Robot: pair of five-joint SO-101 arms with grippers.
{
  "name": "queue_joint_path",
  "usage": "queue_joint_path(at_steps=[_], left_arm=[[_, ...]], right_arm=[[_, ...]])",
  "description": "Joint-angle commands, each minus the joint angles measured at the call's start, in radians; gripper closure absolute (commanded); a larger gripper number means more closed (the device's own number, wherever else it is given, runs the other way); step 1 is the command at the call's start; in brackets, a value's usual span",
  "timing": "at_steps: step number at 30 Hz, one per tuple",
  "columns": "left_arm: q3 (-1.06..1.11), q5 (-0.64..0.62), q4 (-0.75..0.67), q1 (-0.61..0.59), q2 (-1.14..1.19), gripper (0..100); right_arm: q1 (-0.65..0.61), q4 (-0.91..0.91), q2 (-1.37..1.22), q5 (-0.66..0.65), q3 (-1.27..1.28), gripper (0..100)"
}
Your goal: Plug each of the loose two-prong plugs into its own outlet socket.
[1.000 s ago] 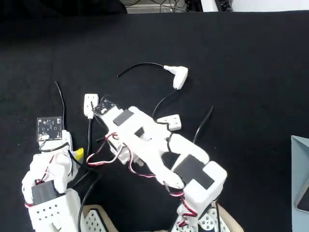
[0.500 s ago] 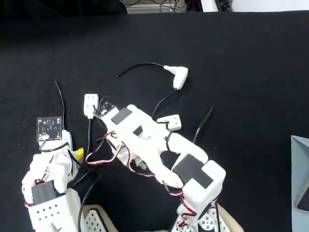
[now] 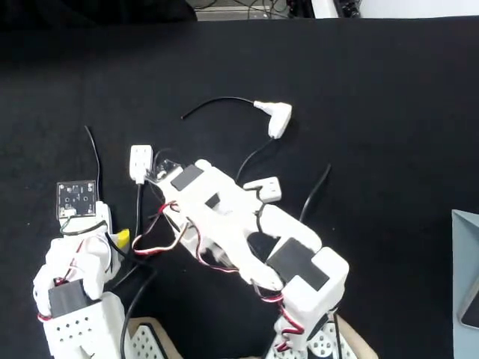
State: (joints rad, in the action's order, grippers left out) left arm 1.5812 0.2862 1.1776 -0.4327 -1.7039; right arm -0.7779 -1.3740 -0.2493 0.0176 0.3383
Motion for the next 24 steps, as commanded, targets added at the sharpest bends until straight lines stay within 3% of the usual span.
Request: queue_joint_path(at_steps=[1, 16, 19, 24], left_arm=[[-0.007, 0.011, -0.023, -0.007, -0.008, 70], [-0.007, 0.011, -0.023, -0.007, -0.008, 70], [-0.007, 0.011, -0.023, -0.007, -0.008, 70], [-0.015, 0.005, -0.023, -0.008, -0.008, 70]], right_arm=[[0.014, -0.018, 0.001, 0.005, -0.042, 92.7], [0.051, -0.018, 0.001, -0.037, 0.002, 92.9], [0.049, -0.018, 0.008, -0.055, 0.001, 99.1], [0.048, -0.031, 0.117, -0.086, 0.001, 98.7]])
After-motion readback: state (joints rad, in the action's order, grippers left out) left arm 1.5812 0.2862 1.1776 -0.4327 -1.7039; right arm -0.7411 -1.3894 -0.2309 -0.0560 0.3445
